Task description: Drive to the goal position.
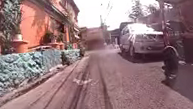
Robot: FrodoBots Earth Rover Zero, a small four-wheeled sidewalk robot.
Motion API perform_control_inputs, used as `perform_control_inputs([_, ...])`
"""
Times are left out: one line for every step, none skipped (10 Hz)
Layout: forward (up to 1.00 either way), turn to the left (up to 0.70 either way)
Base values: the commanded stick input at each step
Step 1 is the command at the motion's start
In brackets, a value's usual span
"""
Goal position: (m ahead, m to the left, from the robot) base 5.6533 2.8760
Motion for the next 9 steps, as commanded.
perform_control_inputs([1.0, 0.0])
perform_control_inputs([1.0, 0.0])
perform_control_inputs([1.0, 0.0])
perform_control_inputs([1.0, 0.0])
perform_control_inputs([1.0, 0.0])
perform_control_inputs([1.0, 0.0])
perform_control_inputs([1.0, 0.0])
perform_control_inputs([1.0, 0.0])
perform_control_inputs([1.0, 0.0])
